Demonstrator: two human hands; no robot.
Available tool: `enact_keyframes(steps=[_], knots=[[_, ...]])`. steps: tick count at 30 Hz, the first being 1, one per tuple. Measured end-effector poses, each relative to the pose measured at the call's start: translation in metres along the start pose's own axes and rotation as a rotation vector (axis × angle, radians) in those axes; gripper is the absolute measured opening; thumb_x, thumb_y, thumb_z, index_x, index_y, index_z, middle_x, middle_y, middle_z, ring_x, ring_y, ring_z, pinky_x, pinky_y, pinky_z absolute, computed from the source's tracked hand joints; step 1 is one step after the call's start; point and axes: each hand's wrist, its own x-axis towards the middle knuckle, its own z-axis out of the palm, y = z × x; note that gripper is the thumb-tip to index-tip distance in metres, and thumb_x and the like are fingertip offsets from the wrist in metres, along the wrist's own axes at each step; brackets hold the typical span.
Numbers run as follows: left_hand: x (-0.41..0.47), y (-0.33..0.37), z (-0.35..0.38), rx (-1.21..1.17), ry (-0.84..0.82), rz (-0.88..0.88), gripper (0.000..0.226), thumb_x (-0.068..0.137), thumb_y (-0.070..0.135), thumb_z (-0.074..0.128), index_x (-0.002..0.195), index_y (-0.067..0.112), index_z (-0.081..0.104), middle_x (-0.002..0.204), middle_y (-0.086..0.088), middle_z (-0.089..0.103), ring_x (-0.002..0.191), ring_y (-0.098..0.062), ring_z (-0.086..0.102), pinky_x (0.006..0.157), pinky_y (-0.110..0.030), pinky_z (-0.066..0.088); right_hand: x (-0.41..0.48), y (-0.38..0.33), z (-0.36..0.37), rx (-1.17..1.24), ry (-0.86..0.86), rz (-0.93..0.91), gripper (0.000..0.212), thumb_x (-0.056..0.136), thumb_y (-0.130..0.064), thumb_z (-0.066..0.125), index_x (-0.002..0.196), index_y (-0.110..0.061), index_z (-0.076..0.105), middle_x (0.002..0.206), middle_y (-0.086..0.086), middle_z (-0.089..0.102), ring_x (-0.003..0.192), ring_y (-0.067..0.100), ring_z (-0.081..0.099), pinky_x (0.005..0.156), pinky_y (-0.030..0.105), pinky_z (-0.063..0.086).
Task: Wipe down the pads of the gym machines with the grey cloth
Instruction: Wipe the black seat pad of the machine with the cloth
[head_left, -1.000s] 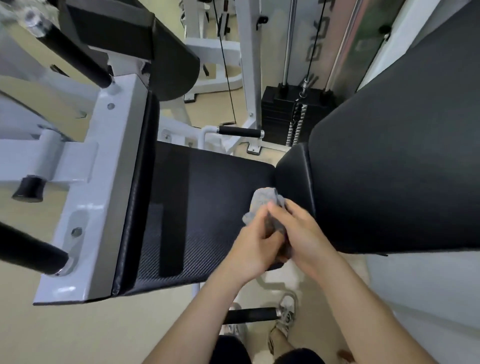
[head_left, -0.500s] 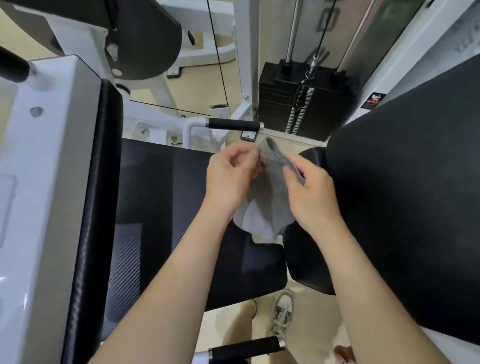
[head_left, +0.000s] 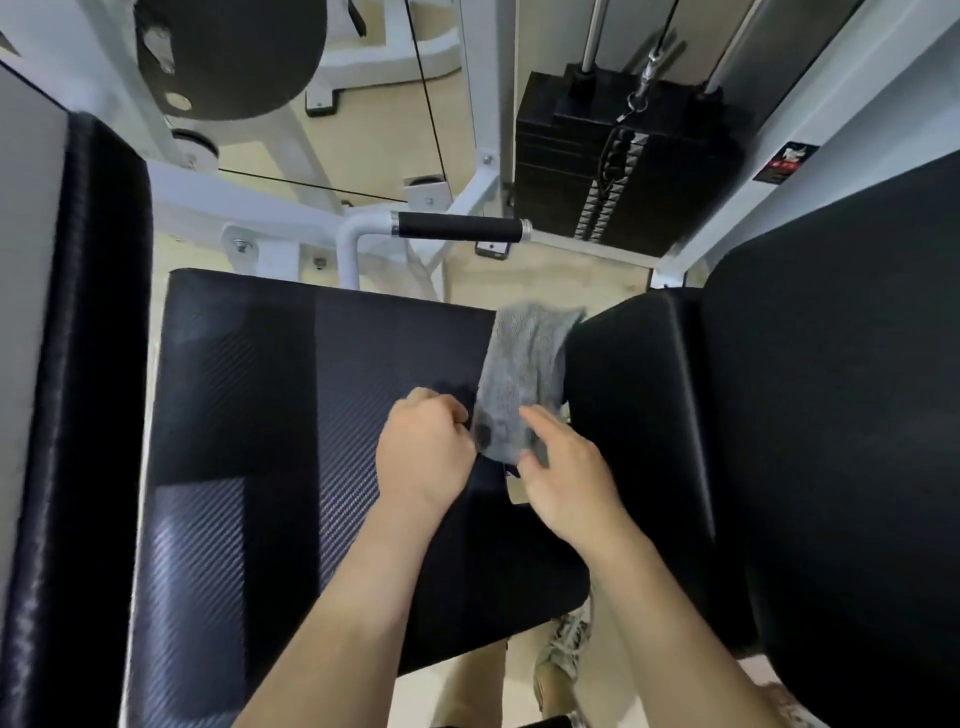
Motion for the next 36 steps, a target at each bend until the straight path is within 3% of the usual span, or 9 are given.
enact_keyframes(steps=[3,5,8,12,15,17,25,30,36], knots=[[0.019,0.010,0.025,0.073,-0.016,0.237,0.030,0.082,0.016,0.056,0.108,0.017,0.071,0.124,0.002,0.061,0.116,-0.023,0.053,0.085,-0.034,0.048,0.024,0.013,0.010,0.121,0.010,0.048,0.051,0.098,-0.007,0.040,0.148,-0.012,0.032,0.157,0.002,0.029,0.144,0.013,0.024,0.106,0.009,0.012],[0.041,0.021,0.046,0.165,-0.074,0.413,0.036,0.086,0.022,0.055,0.120,0.015,0.063,0.139,-0.001,0.053,0.132,-0.023,0.044,0.102,-0.035,0.041,0.048,0.022,0.018,0.170,0.018,0.055,0.055,0.099,-0.008,0.040,0.151,-0.011,0.022,0.160,0.003,0.016,0.146,0.015,0.017,0.102,0.004,0.008],[0.075,0.025,0.073,0.474,-0.178,0.557,0.058,0.098,0.026,0.035,0.151,0.009,0.021,0.162,-0.007,0.015,0.150,-0.024,0.009,0.120,-0.043,0.009,0.080,0.038,0.033,0.119,0.029,0.033,0.072,0.097,-0.018,0.049,0.153,-0.013,0.003,0.162,0.004,-0.005,0.148,0.015,0.004,0.112,0.016,0.007],[0.103,0.000,0.088,0.757,-0.202,0.579,0.062,0.101,0.036,0.016,0.153,0.012,-0.010,0.163,-0.004,-0.014,0.149,-0.020,-0.015,0.119,-0.051,-0.007,0.099,0.050,0.067,-0.061,0.100,0.005,0.074,0.098,-0.021,0.044,0.151,-0.005,-0.005,0.160,0.011,-0.012,0.147,0.022,-0.014,0.119,0.032,-0.007],[0.103,-0.007,0.083,0.791,-0.196,0.588,0.063,0.101,0.038,0.016,0.152,0.014,-0.011,0.162,-0.002,-0.016,0.148,-0.019,-0.017,0.117,-0.054,-0.008,0.102,0.043,0.084,-0.106,0.206,0.026,0.069,0.099,-0.024,0.034,0.151,-0.009,-0.008,0.161,0.008,-0.011,0.144,0.016,-0.019,0.117,0.037,-0.011],[0.101,-0.013,0.071,0.821,-0.161,0.546,0.064,0.101,0.040,0.017,0.152,0.015,-0.012,0.162,-0.001,-0.017,0.148,-0.019,-0.019,0.117,-0.055,-0.009,0.106,0.030,0.087,-0.177,0.145,0.038,0.071,0.100,-0.030,0.032,0.149,-0.012,-0.016,0.159,0.003,-0.019,0.139,0.011,-0.027,0.116,0.038,-0.014],[0.095,-0.044,0.015,0.691,-0.036,0.167,0.059,0.101,0.030,0.016,0.153,0.012,-0.003,0.163,-0.005,-0.009,0.149,-0.023,-0.013,0.117,-0.052,-0.003,0.117,-0.025,0.096,-0.191,0.007,-0.282,0.079,0.095,-0.035,0.040,0.151,-0.024,-0.016,0.158,-0.012,-0.024,0.142,0.007,-0.028,0.118,0.041,-0.011],[0.122,-0.004,0.066,0.496,-0.066,0.265,0.061,0.102,0.035,0.015,0.153,0.008,-0.003,0.163,-0.007,-0.006,0.150,-0.022,-0.010,0.119,-0.046,-0.003,0.121,0.019,0.074,-0.253,0.095,-0.001,0.096,0.091,-0.051,0.045,0.147,-0.017,-0.025,0.155,-0.004,-0.032,0.142,0.012,-0.029,0.118,0.035,-0.013],[0.149,0.026,0.093,0.608,-0.208,0.564,0.063,0.099,0.044,0.011,0.154,0.016,0.000,0.164,-0.005,0.004,0.150,-0.023,-0.003,0.118,-0.047,-0.006,0.124,0.040,0.068,-0.118,0.168,0.224,0.117,0.080,-0.052,0.064,0.148,-0.005,-0.018,0.159,0.010,-0.021,0.147,0.017,-0.015,0.106,0.020,-0.015]])
